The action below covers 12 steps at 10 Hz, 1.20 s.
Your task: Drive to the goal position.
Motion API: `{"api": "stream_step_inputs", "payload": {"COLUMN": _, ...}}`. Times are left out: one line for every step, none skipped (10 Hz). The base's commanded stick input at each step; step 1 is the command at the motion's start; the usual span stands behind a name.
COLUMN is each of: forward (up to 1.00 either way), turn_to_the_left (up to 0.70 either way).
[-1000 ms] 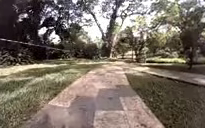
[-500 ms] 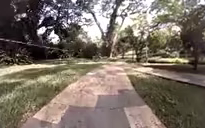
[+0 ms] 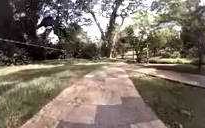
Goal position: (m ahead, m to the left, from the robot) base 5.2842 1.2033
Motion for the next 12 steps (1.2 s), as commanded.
{"api": "stream_step_inputs", "payload": {"forward": 0.7, "turn_to_the_left": 0.0}}
{"api": "stream_step_inputs", "payload": {"forward": 0.7, "turn_to_the_left": 0.0}}
{"api": "stream_step_inputs", "payload": {"forward": 0.7, "turn_to_the_left": 0.0}}
{"api": "stream_step_inputs", "payload": {"forward": 0.7, "turn_to_the_left": 0.0}}
{"api": "stream_step_inputs", "payload": {"forward": 0.7, "turn_to_the_left": 0.0}}
{"api": "stream_step_inputs", "payload": {"forward": 0.7, "turn_to_the_left": 0.0}}
{"api": "stream_step_inputs", "payload": {"forward": 0.7, "turn_to_the_left": -0.26}}
{"api": "stream_step_inputs", "payload": {"forward": 0.7, "turn_to_the_left": -0.27}}
{"api": "stream_step_inputs", "payload": {"forward": 0.7, "turn_to_the_left": -0.27}}
{"api": "stream_step_inputs", "payload": {"forward": 0.7, "turn_to_the_left": -0.27}}
{"api": "stream_step_inputs", "payload": {"forward": 0.7, "turn_to_the_left": -0.13}}
{"api": "stream_step_inputs", "payload": {"forward": 0.7, "turn_to_the_left": 0.0}}
